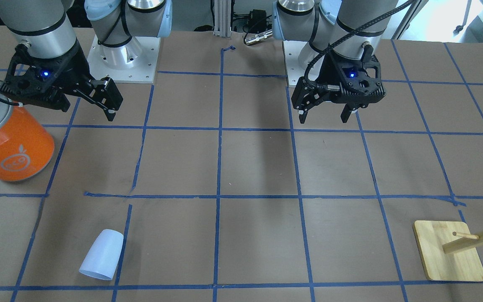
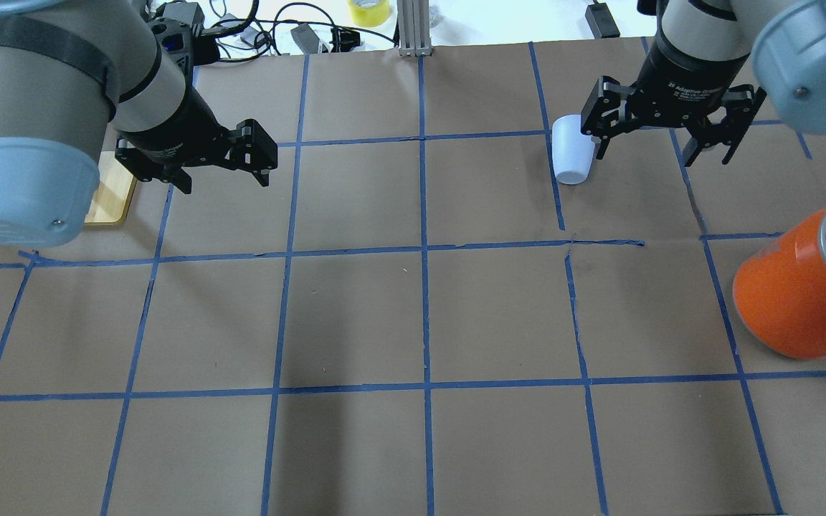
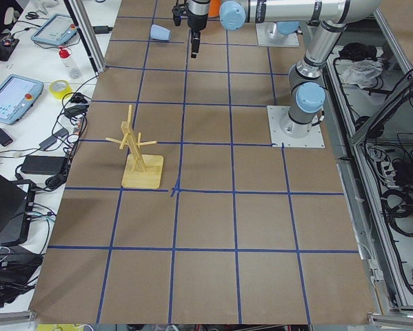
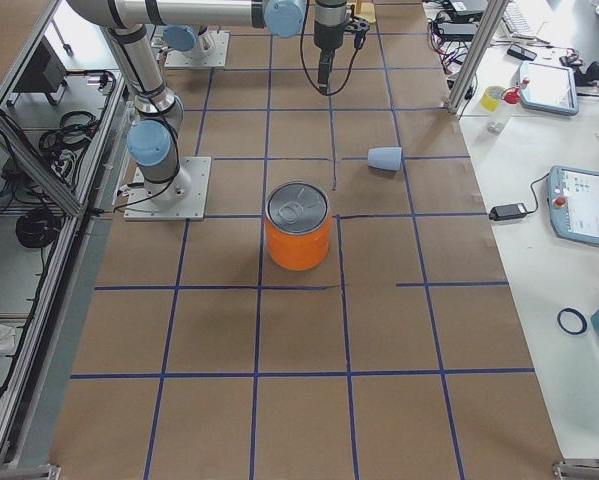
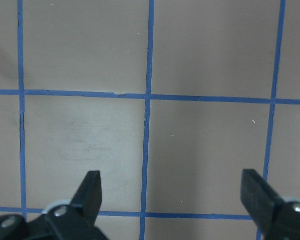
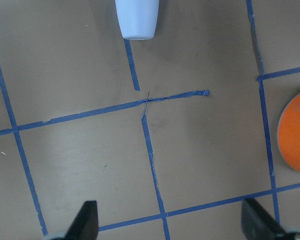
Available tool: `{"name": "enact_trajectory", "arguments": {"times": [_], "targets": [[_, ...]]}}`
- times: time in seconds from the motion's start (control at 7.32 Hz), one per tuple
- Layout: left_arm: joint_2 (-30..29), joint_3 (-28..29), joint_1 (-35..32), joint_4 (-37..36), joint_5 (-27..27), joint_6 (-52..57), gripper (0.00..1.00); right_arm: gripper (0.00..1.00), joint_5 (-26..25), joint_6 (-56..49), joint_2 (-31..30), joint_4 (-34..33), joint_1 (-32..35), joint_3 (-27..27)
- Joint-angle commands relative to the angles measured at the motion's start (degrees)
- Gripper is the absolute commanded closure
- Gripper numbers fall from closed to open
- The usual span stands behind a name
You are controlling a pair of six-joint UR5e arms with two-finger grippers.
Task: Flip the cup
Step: 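Lower the open right gripper over the upside-down white cup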
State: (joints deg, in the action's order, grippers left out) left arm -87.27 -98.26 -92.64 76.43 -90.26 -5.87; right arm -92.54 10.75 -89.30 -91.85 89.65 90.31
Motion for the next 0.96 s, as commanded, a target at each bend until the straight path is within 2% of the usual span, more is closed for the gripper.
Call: {"name": "enact_trajectory", "arguments": {"times": [0.0, 0.14, 0.27, 0.41, 0.68, 0.82], "targets": [[0.00, 0.00, 0.00, 0.03, 0.00, 0.07, 0.00, 0.00, 0.00, 0.06, 0.09, -0.09, 0.00, -0.05], [0.00, 0.00, 0.00, 0.03, 0.00, 0.07, 0.00, 0.00, 0.00, -0.38, 1.13, -0.52, 0.00, -0.14], [-0.09, 0.00, 0.00, 0.03, 0.00, 0.07, 0.00, 0.00, 0.17, -0.47, 3.49, -4.88, -0.17, -0.40], [-0.09, 0.00, 0.00, 0.03, 0.00, 0.07, 0.00, 0.00, 0.00, -0.47, 7.26, -5.53, -0.70, -0.58], [-0.18, -0.01, 0.00, 0.03, 0.00, 0.16, 0.00, 0.00, -0.62, -0.47, 15.77, -12.71, -1.84, -1.80], [-0.18, -0.09, 0.00, 0.03, 0.00, 0.16, 0.00, 0.00, -0.53, -0.82, 20.61, -18.83, -2.80, -1.89]]}}
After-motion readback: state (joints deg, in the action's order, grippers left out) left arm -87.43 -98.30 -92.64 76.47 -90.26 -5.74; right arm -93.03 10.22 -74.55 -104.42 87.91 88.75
